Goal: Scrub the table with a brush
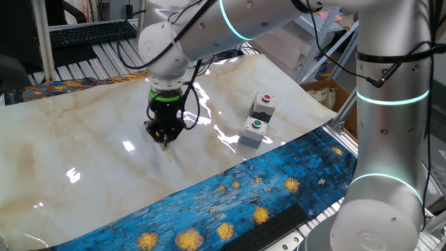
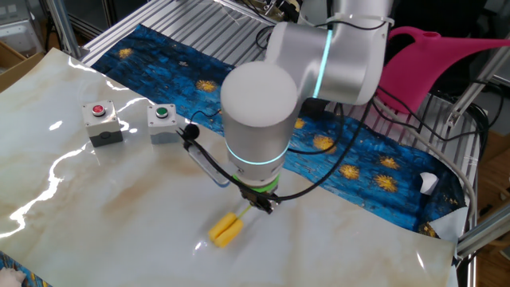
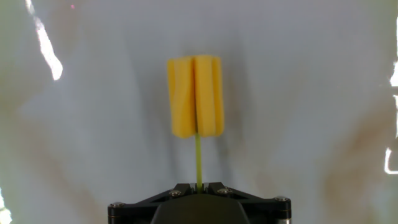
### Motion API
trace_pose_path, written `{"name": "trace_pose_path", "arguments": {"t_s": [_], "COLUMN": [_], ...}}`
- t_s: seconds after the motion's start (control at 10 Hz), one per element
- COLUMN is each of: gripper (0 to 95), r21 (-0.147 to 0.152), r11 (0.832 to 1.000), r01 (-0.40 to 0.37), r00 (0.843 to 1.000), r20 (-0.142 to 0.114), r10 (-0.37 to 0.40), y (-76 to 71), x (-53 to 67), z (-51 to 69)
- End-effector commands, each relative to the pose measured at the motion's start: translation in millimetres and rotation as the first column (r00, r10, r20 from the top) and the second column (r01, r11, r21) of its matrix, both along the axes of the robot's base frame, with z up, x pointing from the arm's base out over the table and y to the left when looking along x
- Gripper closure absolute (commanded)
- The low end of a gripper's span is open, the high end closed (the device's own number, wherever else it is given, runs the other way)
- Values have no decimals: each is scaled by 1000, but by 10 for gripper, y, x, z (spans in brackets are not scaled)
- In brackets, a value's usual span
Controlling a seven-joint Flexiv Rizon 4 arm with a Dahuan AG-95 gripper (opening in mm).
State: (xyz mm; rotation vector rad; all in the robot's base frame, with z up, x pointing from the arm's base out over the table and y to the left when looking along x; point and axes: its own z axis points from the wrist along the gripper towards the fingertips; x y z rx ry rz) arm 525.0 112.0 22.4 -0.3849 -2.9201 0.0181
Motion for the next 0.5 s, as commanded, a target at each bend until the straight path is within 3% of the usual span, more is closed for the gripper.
{"name": "trace_pose_path", "arguments": {"t_s": [0.1,0.4,0.5], "gripper": [950,950,950], "r21": [-2,1,14], "r11": [1000,998,997], "r01": [27,70,81], "r00": [1000,998,997], "r20": [1,7,11], "r10": [-27,-70,-81], "y": [121,277,279], "x": [18,74,94], "z": [-3,1,-2]}}
